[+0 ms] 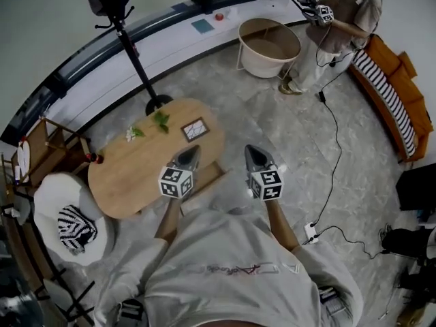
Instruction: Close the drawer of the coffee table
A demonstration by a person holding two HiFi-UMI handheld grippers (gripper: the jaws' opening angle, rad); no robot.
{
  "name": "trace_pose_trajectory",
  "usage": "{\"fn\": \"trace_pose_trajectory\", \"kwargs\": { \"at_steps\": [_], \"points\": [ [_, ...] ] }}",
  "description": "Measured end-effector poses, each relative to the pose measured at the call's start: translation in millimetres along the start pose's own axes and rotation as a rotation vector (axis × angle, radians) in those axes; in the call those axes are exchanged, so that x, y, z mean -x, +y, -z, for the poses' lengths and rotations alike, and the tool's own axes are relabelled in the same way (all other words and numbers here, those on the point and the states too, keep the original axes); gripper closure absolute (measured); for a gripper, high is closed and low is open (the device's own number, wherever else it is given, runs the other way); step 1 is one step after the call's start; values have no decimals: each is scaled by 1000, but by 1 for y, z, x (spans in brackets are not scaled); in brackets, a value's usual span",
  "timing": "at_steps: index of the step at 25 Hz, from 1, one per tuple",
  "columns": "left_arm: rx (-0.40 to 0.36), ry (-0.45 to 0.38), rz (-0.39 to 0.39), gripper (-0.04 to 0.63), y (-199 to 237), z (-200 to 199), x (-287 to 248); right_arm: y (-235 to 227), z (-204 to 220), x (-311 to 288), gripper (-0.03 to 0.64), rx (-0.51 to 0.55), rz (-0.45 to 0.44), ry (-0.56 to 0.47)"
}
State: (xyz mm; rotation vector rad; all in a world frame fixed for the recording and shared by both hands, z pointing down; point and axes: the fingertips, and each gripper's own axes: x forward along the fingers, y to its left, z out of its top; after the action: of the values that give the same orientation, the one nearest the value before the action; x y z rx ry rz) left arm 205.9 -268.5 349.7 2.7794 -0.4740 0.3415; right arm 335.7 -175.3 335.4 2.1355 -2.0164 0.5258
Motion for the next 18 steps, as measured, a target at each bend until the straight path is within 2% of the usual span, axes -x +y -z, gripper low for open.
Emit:
{"fn": "trace_pose_trajectory", "kwargs": {
  "at_steps": [5, 9, 14, 18],
  "points": [
    [43, -27, -145, 597, 30, 0, 35, 30, -5, -33, 612, 31, -142, 17],
    [69, -48, -270, 597, 38, 4, 65, 51, -7, -47, 612, 59, -264, 30],
    [76, -89, -412, 597, 22, 8, 98, 70, -6, -43, 612, 112, -404, 35],
    [72, -83, -476, 597, -8, 20, 114, 70, 4, -22, 612, 128, -474, 41]
  ]
}}
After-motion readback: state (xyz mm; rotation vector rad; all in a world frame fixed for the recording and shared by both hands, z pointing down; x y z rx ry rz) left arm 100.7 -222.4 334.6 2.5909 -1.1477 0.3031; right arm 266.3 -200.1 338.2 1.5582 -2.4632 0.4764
